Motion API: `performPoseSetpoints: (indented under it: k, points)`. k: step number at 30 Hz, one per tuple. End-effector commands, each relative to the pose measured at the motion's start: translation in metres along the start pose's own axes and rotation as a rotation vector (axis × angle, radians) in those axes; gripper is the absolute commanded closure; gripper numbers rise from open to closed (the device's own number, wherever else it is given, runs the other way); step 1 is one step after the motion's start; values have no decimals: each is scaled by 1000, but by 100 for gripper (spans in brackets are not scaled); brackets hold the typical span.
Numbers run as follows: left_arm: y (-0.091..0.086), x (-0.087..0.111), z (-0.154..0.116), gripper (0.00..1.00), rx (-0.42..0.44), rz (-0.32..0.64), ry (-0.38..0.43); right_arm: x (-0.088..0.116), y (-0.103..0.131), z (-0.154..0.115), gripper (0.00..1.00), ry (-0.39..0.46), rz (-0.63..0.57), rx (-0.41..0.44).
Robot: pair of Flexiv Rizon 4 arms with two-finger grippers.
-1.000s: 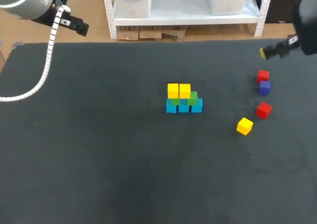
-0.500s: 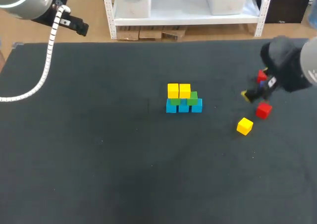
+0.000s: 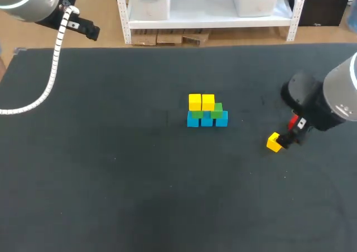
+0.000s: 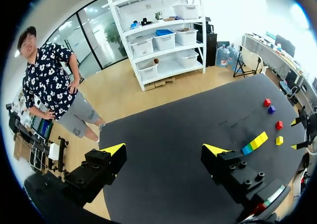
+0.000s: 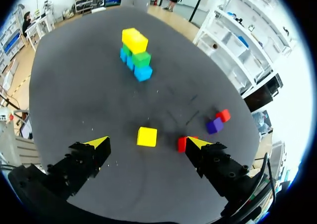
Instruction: Place the blue cubes, place green cubes on the blue cubes, place the yellow cubes on the green cubes, then place the red cubes on the yellow cubes, and place purple cube on the red cubes.
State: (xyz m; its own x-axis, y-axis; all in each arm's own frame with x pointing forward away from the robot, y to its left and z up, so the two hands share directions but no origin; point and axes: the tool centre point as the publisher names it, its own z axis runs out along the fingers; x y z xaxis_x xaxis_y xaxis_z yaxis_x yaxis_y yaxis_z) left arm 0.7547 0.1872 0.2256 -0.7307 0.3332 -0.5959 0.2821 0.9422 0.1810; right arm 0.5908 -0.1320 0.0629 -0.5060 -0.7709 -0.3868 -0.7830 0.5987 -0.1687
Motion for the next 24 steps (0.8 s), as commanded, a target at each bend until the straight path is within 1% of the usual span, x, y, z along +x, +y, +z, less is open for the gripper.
performPoseSetpoints:
  k: [1,7,11,15,23,24]
  points:
    - [1,0,-1,0,2,2,0,-5,-5,13,0,188,-1,-72]
    - [1,0,-1,0,2,2,0,-10,-2,33,0,208,-11,-111]
    - [1,0,-1,0,2,2,0,-8,-1,44,0,211,23,-153]
    - [1,0,-1,0,2,2,0,-3,-1,51,0,231,36,-184]
    - [1,0,-1,0,2,2,0,2,1,57,0,253,33,-208]
    - [1,0,-1,0,2,2,0,2,1,57,3,254,34,-212]
